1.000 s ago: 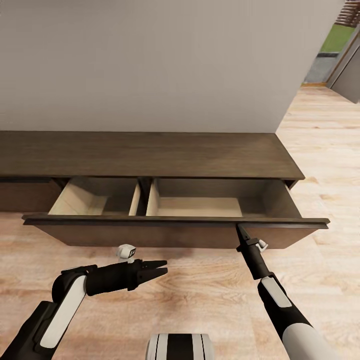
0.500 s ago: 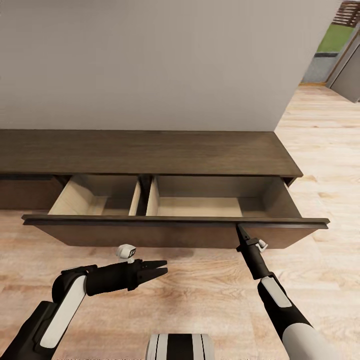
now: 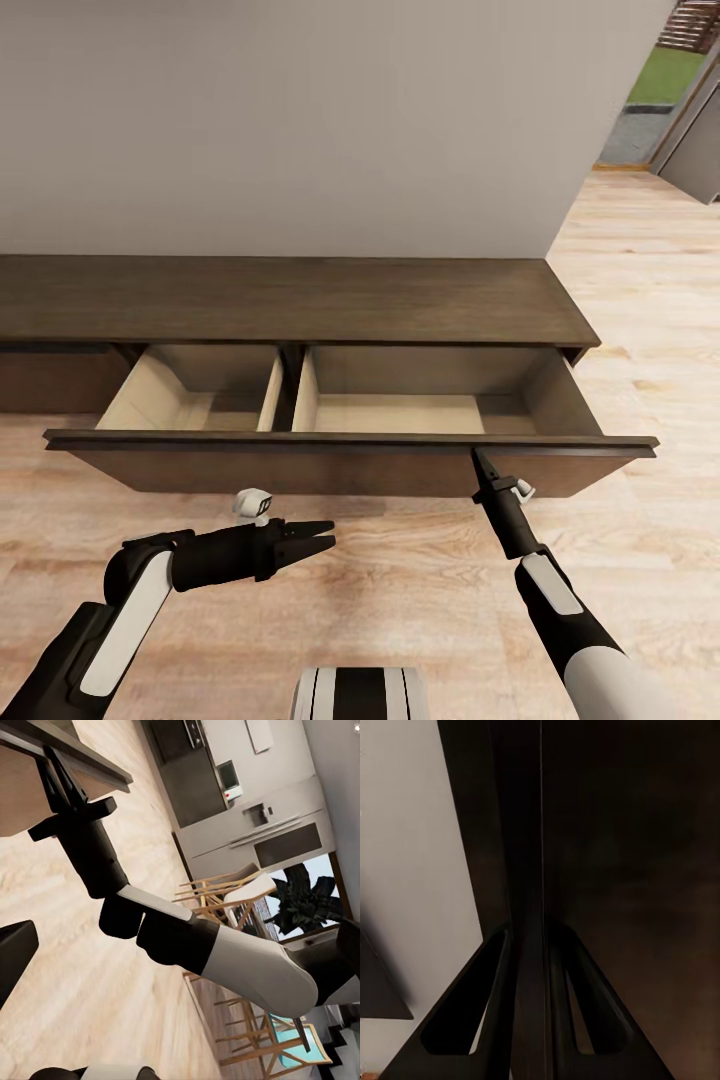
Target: Place each of the two pumpkins and all three candles from the living room inside a cabinet in the living room (use any cabinet), then make sure every cabinet is closed, and position the cauldron so it is next to a table in the living room.
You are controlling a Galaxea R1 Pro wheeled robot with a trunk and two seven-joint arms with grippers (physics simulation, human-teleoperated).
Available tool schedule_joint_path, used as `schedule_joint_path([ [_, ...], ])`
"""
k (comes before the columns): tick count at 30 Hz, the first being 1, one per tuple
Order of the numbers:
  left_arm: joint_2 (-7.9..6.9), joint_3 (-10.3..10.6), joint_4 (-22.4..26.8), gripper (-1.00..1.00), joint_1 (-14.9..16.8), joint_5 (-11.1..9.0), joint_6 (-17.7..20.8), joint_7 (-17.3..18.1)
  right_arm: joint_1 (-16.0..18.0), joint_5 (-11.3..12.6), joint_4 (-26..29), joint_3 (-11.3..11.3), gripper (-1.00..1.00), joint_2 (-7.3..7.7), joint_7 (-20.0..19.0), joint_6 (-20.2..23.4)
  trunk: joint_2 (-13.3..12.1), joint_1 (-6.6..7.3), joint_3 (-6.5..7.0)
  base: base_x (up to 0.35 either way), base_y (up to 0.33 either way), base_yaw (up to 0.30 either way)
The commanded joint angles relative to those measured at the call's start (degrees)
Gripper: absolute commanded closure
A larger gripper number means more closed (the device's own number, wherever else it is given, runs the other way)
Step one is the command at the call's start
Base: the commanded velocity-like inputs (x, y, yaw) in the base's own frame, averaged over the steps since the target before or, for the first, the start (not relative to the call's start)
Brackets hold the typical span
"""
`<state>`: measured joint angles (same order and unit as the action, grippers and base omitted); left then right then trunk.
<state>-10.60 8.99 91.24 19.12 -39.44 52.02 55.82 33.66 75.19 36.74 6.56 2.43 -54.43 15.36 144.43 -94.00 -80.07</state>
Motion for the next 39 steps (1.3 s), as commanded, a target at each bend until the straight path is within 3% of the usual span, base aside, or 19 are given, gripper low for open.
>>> schedule_joint_path([
  [1, -0.03, 0.06, 0.00, -1.00, 0.04, -0.21, 0.27, -0.01, 0.00, 0.13, -1.06, -0.15, 1.00, -0.01, -0.15, 0.37, 0.01, 0.00, -0.04, -0.016, 0.000, 0.000],
  [38, -0.03, -0.02, 0.00, -1.00, 0.04, -0.21, 0.27, -0.01, 0.01, 0.07, -1.06, -0.14, 1.00, -0.05, -0.15, 0.37, 0.01, 0.00, -0.04, -0.053, 0.000, 0.000],
  [39, -0.03, -0.02, 0.00, -1.00, 0.04, -0.21, 0.27, -0.01, 0.01, 0.06, -1.06, -0.16, -1.00, -0.05, -0.12, 0.37, 0.01, 0.00, -0.04, -0.001, 0.000, 0.000],
])
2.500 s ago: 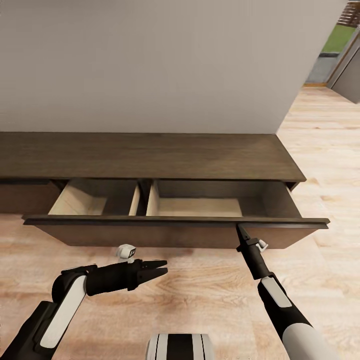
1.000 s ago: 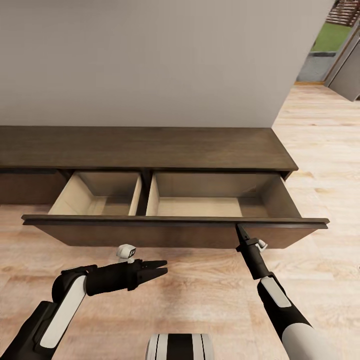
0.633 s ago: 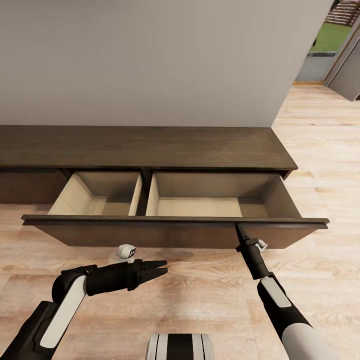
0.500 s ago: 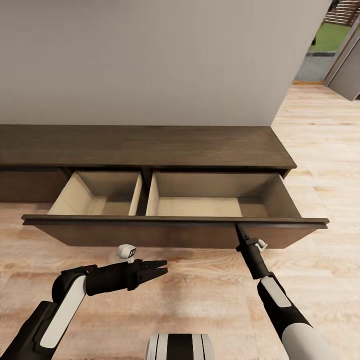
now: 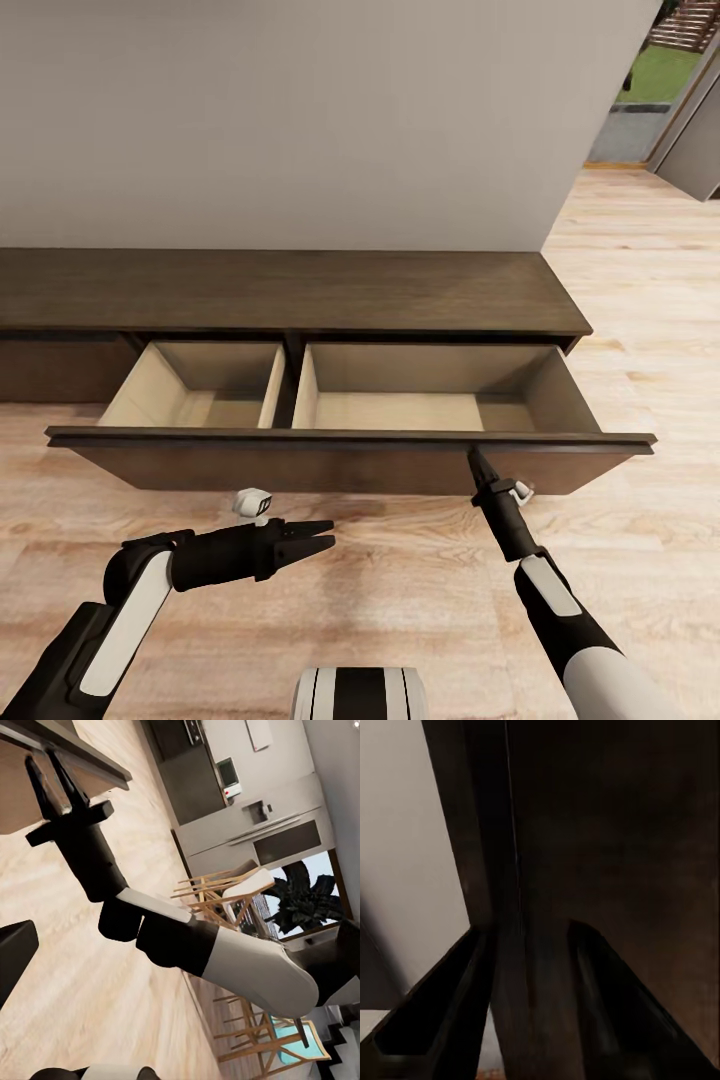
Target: Place each of the two pumpkins and all three candles from the living room inside a cabinet in the living room (use any cabinet), then make sure every cabinet is closed, and position the cauldron so it is next to a table in the living room.
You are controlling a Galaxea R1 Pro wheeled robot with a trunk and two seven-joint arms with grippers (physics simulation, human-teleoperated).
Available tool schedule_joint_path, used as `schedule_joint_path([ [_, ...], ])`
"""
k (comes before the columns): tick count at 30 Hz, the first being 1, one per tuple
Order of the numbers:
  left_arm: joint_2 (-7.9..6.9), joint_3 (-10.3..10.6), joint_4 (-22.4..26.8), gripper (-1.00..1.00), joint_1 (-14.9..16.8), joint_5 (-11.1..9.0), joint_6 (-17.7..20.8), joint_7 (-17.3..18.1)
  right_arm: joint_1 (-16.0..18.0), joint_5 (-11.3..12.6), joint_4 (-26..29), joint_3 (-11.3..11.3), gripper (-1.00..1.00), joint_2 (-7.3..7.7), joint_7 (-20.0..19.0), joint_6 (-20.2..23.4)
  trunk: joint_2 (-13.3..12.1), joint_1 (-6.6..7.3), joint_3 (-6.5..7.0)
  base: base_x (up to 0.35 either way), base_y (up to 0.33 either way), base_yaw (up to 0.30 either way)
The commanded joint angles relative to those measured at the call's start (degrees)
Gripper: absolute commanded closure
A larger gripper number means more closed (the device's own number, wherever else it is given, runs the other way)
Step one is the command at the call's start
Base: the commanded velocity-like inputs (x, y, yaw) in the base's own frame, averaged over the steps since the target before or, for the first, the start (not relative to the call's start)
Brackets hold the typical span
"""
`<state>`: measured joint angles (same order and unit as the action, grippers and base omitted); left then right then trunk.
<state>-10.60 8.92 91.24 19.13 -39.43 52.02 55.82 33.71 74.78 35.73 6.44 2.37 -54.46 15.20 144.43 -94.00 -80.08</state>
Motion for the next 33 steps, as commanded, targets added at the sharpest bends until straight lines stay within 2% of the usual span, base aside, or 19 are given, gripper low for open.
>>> schedule_joint_path([
  [1, -0.03, 0.05, -0.01, -1.00, 0.03, -0.22, 0.27, -0.01, -0.04, 0.49, -0.05, -0.04, -1.00, 0.01, -0.10, 0.53, 0.01, 0.01, -0.03, 0.000, 0.000, 0.000],
  [9, -0.03, 0.05, -0.01, -1.00, 0.03, -0.24, 0.27, -0.01, -0.04, 0.54, -0.13, -0.02, -1.00, 0.01, -0.04, 0.53, 0.01, 0.01, -0.03, -0.019, 0.000, 0.000],
  [20, -0.03, 0.09, -0.01, -1.00, 0.03, -0.23, 0.27, -0.01, -0.03, 0.51, -0.13, -0.02, -1.00, 0.01, -0.01, 0.53, 0.01, 0.01, -0.03, -0.284, 0.000, 0.000],
  [22, -0.03, 0.08, -0.01, -1.00, 0.03, -0.22, 0.27, -0.01, -0.02, 0.46, -0.13, -0.07, -1.00, 0.01, 1.20, 0.53, 0.01, 0.01, -0.03, -0.291, 0.000, 0.000],
  [28, -0.03, 0.02, -0.01, -1.00, 0.03, -0.21, 0.27, -0.01, 0.01, 0.38, 0.39, -0.49, -1.00, 0.04, 8.60, 0.55, 0.01, 0.01, -0.03, -0.104, 0.000, 0.000],
  [29, -0.03, 0.01, -0.01, -1.00, 0.03, -0.21, 0.27, -0.01, 0.02, 0.38, 0.43, -0.96, -1.00, 0.05, 9.23, 0.56, 0.01, 0.01, -0.03, -0.026, 0.000, 0.000],
  [31, -0.03, 0.01, -0.01, -1.00, 0.03, -0.23, 0.30, -0.01, 0.03, 0.37, 0.64, -3.27, -1.00, 0.11, 12.08, 0.59, 0.01, 0.01, -0.03, -0.015, 0.000, 0.000],
  [32, -0.03, 0.01, -0.01, -1.00, 0.03, -0.25, 0.32, -0.01, 0.03, 0.40, 1.00, -5.16, -1.00, 0.11, 14.76, 0.75, 0.01, 0.01, -0.03, -0.009, 0.000, 0.000],
  [33, -0.03, 0.00, -0.01, -1.00, 0.03, -0.25, 0.33, -0.01, 0.04, 0.41, 1.33, -6.03, -1.00, 0.10, 16.26, 0.88, 0.01, 0.01, -0.03, -0.007, 0.000, 0.000],
])
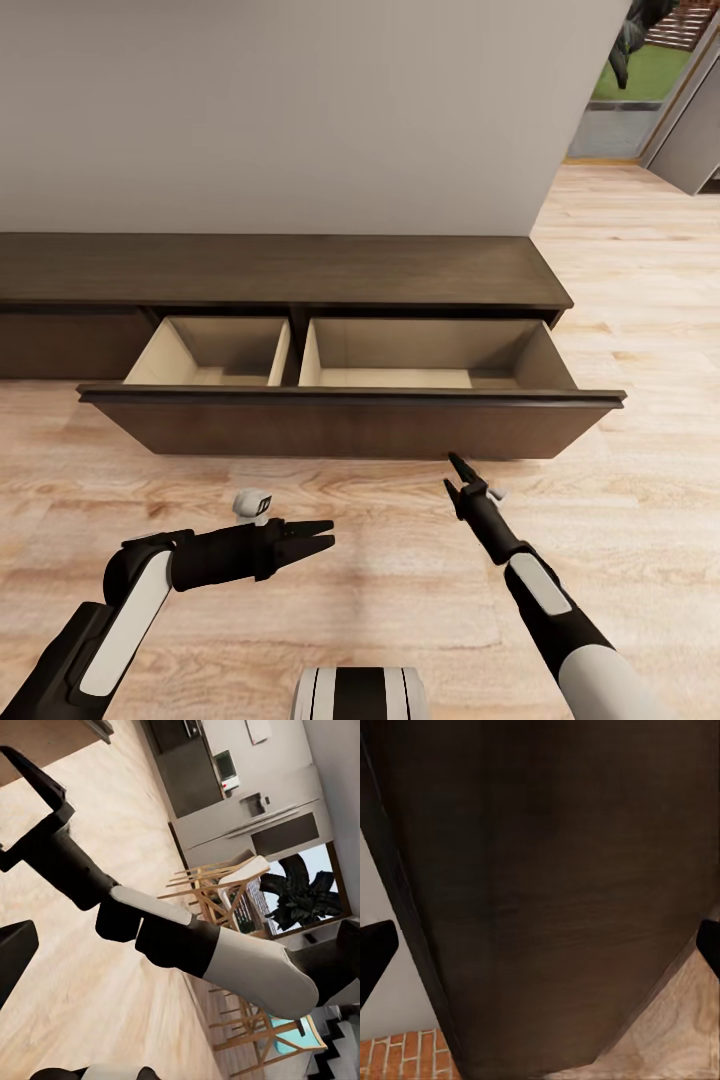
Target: Place each of the two pumpkins and all three candles from the living room inside a cabinet in the living room (use any cabinet), then make sure every cabinet is closed, and position the cauldron so it is next to a table in the living room.
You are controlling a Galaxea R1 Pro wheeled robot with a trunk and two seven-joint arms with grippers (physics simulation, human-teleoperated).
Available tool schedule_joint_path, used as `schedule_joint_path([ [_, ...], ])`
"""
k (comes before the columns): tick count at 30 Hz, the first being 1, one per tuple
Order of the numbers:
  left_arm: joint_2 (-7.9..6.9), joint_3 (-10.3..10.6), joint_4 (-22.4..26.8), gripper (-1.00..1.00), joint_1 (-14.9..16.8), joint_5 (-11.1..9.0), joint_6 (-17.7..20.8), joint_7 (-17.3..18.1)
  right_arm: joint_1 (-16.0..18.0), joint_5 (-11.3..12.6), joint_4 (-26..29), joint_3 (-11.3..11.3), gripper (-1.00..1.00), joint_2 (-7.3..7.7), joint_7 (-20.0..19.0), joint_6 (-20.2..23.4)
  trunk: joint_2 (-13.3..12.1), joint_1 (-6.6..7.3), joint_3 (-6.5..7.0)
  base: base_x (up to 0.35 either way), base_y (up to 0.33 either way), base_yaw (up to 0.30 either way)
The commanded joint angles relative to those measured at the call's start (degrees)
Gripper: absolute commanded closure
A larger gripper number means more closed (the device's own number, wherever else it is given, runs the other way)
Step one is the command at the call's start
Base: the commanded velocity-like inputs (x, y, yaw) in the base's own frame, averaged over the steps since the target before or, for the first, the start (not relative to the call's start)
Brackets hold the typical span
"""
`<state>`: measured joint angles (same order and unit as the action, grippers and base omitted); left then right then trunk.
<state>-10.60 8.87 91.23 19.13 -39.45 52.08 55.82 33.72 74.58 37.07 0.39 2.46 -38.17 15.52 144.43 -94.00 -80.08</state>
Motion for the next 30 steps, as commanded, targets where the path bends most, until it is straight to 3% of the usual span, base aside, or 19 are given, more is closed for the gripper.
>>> schedule_joint_path([
  [1, -0.04, 0.04, 0.00, -1.00, 0.03, -0.23, 0.28, -0.01, 0.02, 0.59, 0.97, -1.55, -1.00, 0.00, 3.43, 1.12, 0.01, 0.01, -0.03, -0.004, 0.000, 0.000],
  [3, -0.04, 0.03, 0.00, -1.00, 0.03, -0.24, 0.32, -0.01, 0.03, 0.42, 2.59, -3.28, -1.00, 0.07, 7.72, 2.14, 0.01, 0.01, -0.03, -0.003, 0.000, 0.000],
  [5, -0.04, 0.00, 0.00, -1.00, 0.06, -0.34, 0.36, -0.01, 0.00, -0.71, 8.05, -7.96, -1.00, 0.52, 18.19, 3.95, 0.01, 0.01, -0.03, -0.001, 0.000, 0.000],
  [8, -0.04, -0.03, -0.04, -1.00, 0.10, -0.41, 0.38, -0.01, -0.37, -1.90, 15.29, -11.89, -1.00, 1.20, 27.87, 6.21, 0.01, 0.01, -0.03, 0.000, 0.000, 0.000],
  [11, -0.04, -0.06, -0.07, -1.00, 0.11, -0.44, 0.39, -0.01, -2.16, -3.10, 19.41, -13.06, -1.00, 2.06, 31.67, 11.28, 0.01, 0.01, -0.03, 0.000, 0.000, 0.000],
  [15, -0.04, -0.07, -0.08, -1.00, 0.12, -0.45, 0.39, -0.06, -3.03, -3.89, 21.01, -13.44, -1.00, 2.48, 33.07, 14.07, 0.01, 0.01, -0.03, 0.000, 0.000, 0.000],
  [30, -0.04, -0.06, -0.09, -1.00, 0.19, -0.45, 0.61, -0.09, -3.31, -4.12, 21.47, -13.23, -1.00, 2.80, 33.59, 15.13, 0.01, 0.01, -0.03, 0.000, 0.000, 0.000],
])
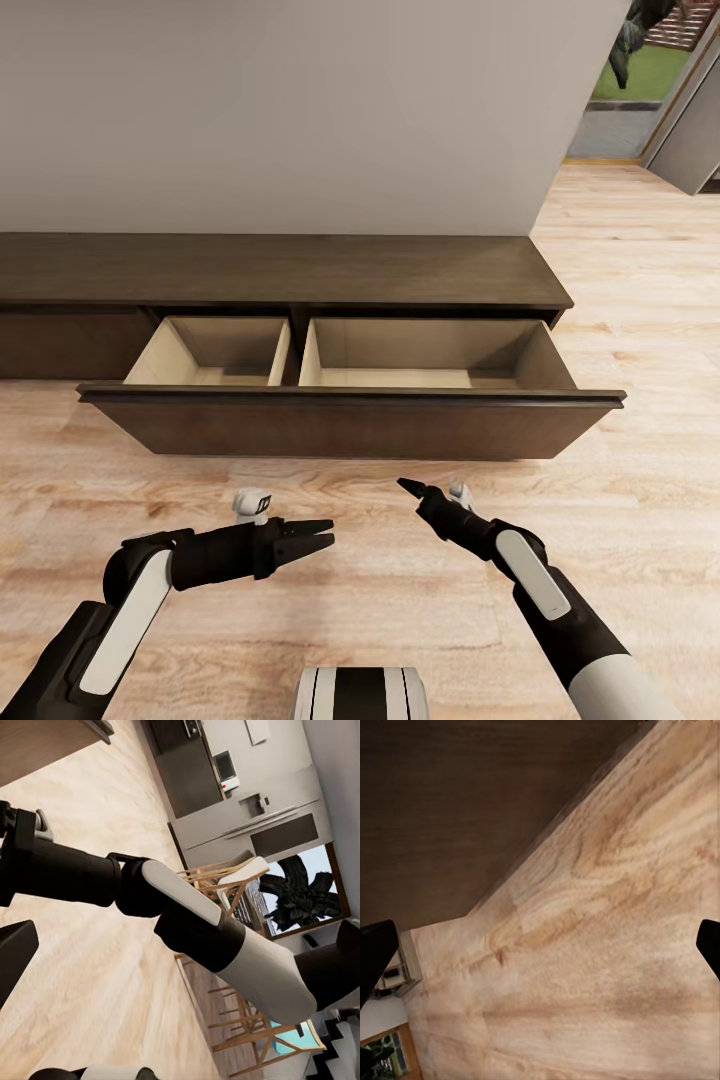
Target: Place each of the two pumpkins and all three candles from the living room inside a cabinet in the living room (use any cabinet), then make sure every cabinet is closed, and position the cauldron so it is next to a table in the living room.
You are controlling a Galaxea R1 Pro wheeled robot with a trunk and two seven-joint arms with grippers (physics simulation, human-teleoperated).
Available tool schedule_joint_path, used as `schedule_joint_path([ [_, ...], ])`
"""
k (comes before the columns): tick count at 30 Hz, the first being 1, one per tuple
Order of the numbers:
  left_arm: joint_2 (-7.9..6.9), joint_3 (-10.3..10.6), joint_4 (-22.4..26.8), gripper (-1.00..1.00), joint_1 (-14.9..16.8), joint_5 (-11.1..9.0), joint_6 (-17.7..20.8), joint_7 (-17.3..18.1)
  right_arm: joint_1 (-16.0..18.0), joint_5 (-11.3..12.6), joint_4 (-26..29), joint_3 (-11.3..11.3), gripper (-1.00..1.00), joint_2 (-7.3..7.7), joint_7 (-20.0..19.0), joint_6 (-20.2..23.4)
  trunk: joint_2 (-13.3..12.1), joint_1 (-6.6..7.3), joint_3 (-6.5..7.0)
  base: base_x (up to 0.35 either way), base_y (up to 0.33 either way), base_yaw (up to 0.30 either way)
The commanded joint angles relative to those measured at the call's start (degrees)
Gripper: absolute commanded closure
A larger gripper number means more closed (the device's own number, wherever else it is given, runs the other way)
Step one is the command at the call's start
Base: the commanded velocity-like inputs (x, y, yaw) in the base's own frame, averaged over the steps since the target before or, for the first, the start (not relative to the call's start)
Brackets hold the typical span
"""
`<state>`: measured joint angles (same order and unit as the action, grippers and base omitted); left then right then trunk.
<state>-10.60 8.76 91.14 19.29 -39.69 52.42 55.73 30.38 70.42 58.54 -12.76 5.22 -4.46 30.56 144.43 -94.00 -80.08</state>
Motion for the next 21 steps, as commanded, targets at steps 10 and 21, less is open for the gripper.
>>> schedule_joint_path([
  [10, -0.10, 0.03, -0.11, -1.00, 0.29, -0.01, 0.56, -0.71, 0.00, -0.07, 0.00, -0.06, -1.00, 0.44, 0.20, 0.04, 0.01, 0.01, -0.04, 0.000, 0.000, 0.000],
  [21, -1.26, -0.10, -0.23, -1.00, 2.13, 0.06, 5.00, -16.58, 0.02, -0.11, 0.00, 0.01, -1.00, 0.49, 5.17, 0.03, 0.01, 0.01, -0.04, 0.000, 0.000, 0.000],
])
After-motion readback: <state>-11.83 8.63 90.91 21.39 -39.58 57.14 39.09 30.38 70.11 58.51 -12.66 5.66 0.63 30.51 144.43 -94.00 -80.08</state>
